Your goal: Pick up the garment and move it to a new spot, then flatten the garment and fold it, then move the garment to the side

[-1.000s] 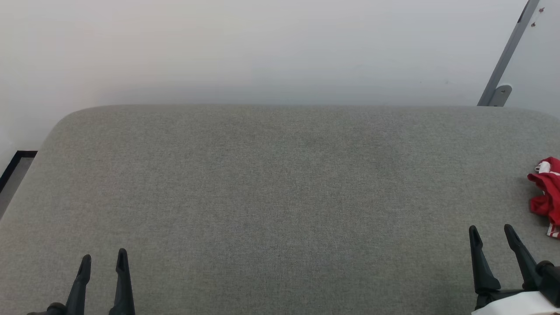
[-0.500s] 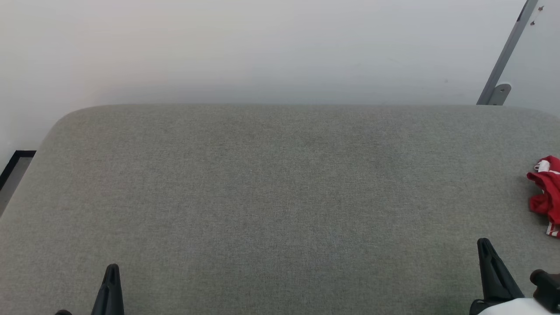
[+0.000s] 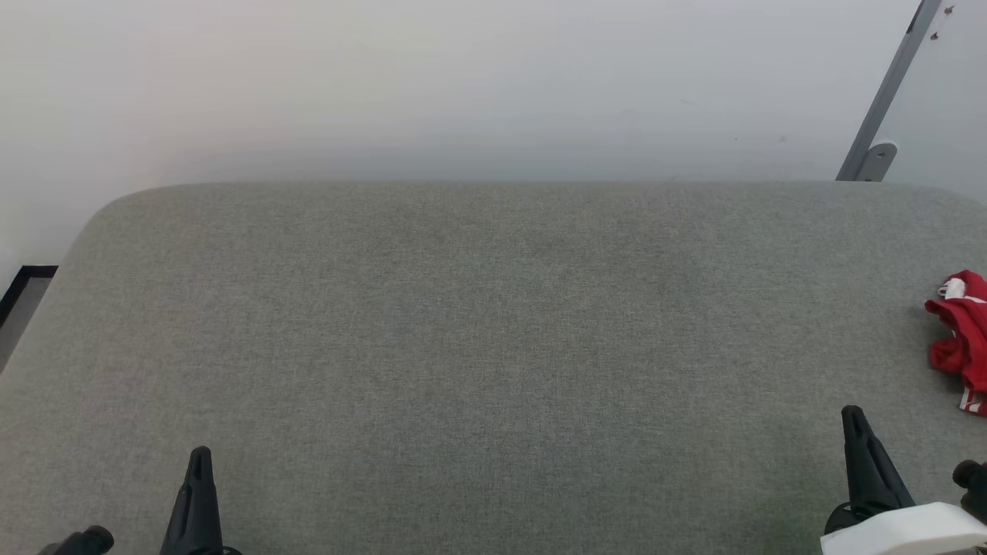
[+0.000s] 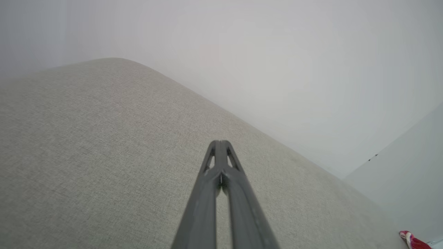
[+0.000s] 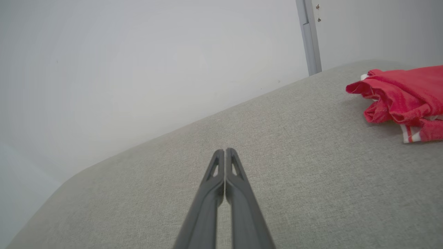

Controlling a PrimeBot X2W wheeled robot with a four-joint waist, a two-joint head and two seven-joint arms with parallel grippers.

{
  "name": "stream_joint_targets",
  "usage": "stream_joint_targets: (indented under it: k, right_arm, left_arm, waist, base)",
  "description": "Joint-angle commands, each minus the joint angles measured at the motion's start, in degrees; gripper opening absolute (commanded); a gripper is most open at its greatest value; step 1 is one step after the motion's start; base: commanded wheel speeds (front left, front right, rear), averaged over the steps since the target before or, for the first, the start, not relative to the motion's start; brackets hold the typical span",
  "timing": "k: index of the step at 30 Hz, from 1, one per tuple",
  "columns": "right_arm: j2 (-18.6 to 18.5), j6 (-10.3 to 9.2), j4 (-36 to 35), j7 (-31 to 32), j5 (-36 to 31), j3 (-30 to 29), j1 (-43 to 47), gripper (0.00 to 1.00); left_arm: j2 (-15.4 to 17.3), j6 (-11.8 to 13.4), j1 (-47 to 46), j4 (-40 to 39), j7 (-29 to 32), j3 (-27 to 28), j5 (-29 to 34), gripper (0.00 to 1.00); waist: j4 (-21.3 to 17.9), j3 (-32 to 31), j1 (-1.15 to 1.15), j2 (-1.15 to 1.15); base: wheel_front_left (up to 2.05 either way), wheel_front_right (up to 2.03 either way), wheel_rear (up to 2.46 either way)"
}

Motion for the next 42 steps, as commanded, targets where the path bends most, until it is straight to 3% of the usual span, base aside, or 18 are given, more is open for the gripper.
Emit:
stream_joint_targets:
  k: [1,42]
  right_arm:
    - [0.03,0.00,-0.52,0.83,3.00,-0.41,-1.69,0.00]
    - [2.84,-0.01,0.65,8.68,30.99,-1.37,-6.29,0.00]
  left_arm:
    - [0.20,-0.05,-1.88,-0.31,0.68,0.10,-2.91,0.00]
    - [-0.56,-0.16,-9.19,4.31,8.41,0.03,-30.12,0.00]
  waist:
    - [-0.06,0.04,0.00,0.00]
    - [-1.18,0.76,0.00,0.00]
  base:
    - [0.00,0.00,0.00]
    - [0.00,0.00,0.00]
